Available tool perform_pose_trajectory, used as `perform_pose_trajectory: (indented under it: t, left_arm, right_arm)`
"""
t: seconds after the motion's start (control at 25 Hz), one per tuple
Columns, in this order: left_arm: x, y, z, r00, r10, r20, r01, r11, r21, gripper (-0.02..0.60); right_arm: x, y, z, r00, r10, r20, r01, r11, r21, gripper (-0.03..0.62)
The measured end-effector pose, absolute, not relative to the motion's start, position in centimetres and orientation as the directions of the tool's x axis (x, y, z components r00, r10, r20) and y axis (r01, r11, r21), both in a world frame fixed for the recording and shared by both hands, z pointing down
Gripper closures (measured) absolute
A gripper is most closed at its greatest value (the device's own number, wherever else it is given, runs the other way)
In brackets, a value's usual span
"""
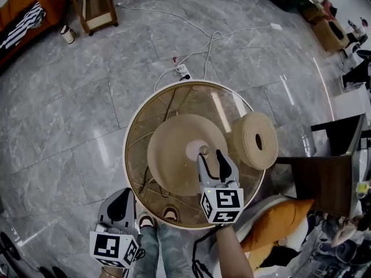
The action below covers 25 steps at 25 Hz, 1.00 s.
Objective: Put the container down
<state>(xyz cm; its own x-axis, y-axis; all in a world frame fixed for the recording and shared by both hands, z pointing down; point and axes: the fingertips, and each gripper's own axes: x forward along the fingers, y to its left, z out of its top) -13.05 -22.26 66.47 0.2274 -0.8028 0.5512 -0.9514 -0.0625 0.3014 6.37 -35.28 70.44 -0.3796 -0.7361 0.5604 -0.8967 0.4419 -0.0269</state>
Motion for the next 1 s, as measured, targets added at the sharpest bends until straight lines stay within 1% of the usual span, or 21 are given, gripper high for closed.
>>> perform_pose_trajectory:
  t: [0.16,0.44,0.76,0.84,1.0]
  left_arm:
    - [-12.1,-22.9,63.4,0.251,-0.815,0.522,-0.951,-0.107,0.290,0.584]
    - [-10.4,-23.0,58.7,0.301,-0.829,0.472,-0.941,-0.176,0.291,0.584]
    - [-8.6,-21.7,51.3,0.345,-0.828,0.441,-0.923,-0.214,0.322,0.586]
    - [-8.4,-21.4,48.9,0.342,-0.841,0.419,-0.923,-0.217,0.318,0.585]
    - [-8.0,-20.6,43.7,0.338,-0.863,0.376,-0.923,-0.226,0.312,0.586]
  right_arm:
    - [7.7,-33.4,67.5,-0.361,-0.748,0.557,-0.908,0.418,-0.027,0.391]
    - [10.0,-29.2,61.5,-0.310,-0.777,0.548,-0.943,0.326,-0.072,0.399]
    - [11.9,-24.9,51.6,-0.272,-0.818,0.507,-0.958,0.280,-0.061,0.410]
    - [12.6,-23.6,49.0,-0.252,-0.826,0.503,-0.962,0.271,-0.037,0.420]
    - [14.2,-21.1,43.7,-0.213,-0.849,0.483,-0.972,0.235,-0.015,0.479]
